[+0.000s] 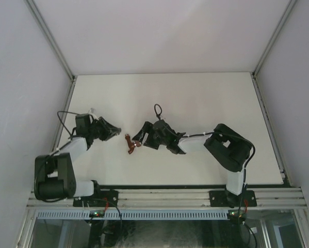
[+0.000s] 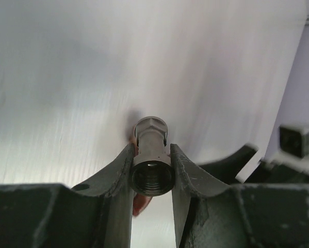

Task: Install the water faucets

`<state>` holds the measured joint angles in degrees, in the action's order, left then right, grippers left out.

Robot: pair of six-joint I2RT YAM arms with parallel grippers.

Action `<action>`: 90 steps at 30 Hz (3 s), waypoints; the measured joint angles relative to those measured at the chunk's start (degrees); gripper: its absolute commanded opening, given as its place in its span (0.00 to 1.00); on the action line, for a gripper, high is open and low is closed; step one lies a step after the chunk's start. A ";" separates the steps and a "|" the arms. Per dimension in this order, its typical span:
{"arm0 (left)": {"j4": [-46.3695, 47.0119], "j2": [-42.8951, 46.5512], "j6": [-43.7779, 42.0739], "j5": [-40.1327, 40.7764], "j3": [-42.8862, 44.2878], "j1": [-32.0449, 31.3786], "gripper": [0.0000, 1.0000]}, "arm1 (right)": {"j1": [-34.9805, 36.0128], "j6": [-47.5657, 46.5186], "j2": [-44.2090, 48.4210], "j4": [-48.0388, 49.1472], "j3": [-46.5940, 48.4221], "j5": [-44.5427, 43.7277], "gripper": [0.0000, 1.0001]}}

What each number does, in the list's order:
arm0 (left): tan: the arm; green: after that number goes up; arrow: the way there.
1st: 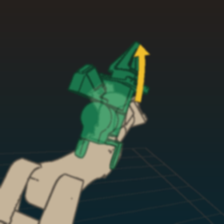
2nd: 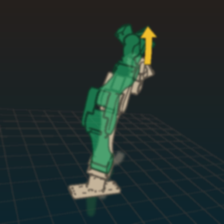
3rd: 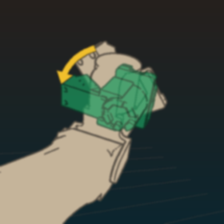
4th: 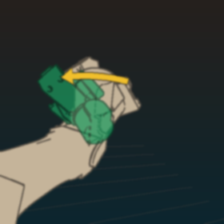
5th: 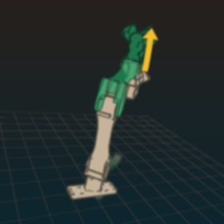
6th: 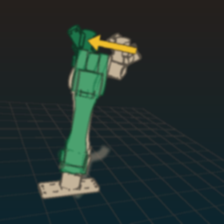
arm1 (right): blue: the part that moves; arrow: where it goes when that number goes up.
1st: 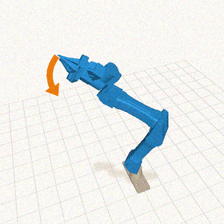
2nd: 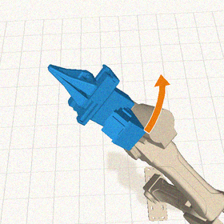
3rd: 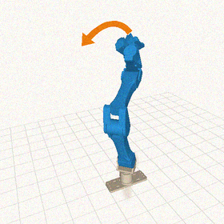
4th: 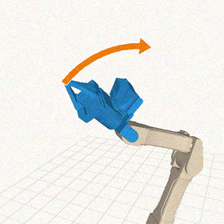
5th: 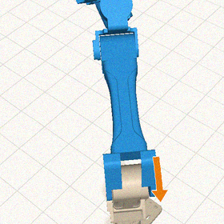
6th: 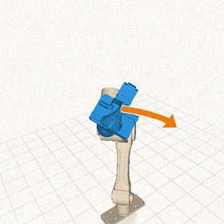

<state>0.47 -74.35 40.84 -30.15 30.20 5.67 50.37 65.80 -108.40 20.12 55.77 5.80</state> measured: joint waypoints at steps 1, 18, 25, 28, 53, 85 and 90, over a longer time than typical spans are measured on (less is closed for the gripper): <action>1.07 -1.73 0.02 -0.04 1.22 -0.20 0.00 | 1.05 1.09 0.24 0.59 -1.03 -1.40 0.77; 11.72 -27.41 -4.13 -4.50 18.18 -4.57 0.00 | 5.55 14.16 -1.33 10.67 -5.44 -9.11 0.74; 9.46 -28.00 -6.03 -4.48 18.03 -4.79 0.00 | 6.64 17.55 -2.10 10.40 -5.44 -9.38 0.74; 8.74 -28.00 -6.73 -4.52 18.01 -4.81 0.00 | 7.52 19.63 -3.72 11.50 -5.44 -8.92 0.73; 10.08 -16.33 -7.08 -3.48 2.58 -12.33 0.00 | -1.05 9.16 -4.48 12.09 -4.52 -1.07 0.63; 5.20 5.53 -4.98 9.38 -10.34 -13.79 0.00 | -7.30 -2.86 -8.85 27.91 -9.86 26.16 0.62; 4.55 6.19 -5.44 10.67 -10.34 -13.79 0.00 | -7.08 -1.49 -9.31 27.08 -8.76 24.55 0.61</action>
<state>5.02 -68.16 35.40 -19.49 19.86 -8.12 43.29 64.31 -117.71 47.20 47.00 30.35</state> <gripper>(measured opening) 0.340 0.611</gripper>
